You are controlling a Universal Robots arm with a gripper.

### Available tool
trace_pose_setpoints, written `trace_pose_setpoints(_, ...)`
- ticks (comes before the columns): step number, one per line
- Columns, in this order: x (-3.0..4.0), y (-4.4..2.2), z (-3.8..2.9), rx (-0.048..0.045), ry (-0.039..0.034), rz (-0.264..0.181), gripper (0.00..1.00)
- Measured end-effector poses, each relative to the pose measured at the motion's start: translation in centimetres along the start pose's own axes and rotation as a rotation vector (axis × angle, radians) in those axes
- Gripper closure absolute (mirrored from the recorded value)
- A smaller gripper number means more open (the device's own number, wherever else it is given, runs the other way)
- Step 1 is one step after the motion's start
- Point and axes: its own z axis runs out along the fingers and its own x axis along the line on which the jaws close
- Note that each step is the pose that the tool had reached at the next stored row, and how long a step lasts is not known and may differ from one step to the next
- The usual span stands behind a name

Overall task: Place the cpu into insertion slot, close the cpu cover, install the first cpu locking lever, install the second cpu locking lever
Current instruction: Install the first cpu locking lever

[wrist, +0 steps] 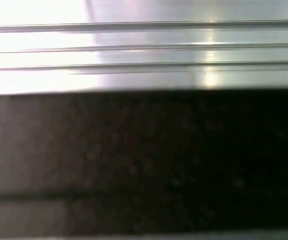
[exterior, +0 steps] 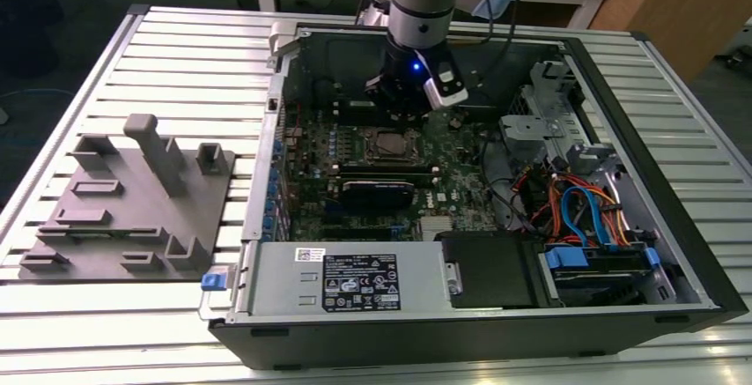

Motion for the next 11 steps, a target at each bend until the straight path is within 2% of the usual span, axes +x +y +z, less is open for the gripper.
trace_pose_setpoints(2,0.0,0.0,0.06,-0.0092,0.0004,0.0,0.89)
trace_pose_setpoints(5,-0.01,0.01,0.1,-0.0421,0.0015,0.001,0.89)
trace_pose_setpoints(6,-0.01,0.01,0.1,-0.0495,0.002,0.001,0.89)
trace_pose_setpoints(8,-0.01,0.02,-0.07,-0.0529,0.0019,0.001,0.89)
trace_pose_setpoints(11,-0.02,0.05,-0.83,-0.0522,0.0022,0.001,0.89)
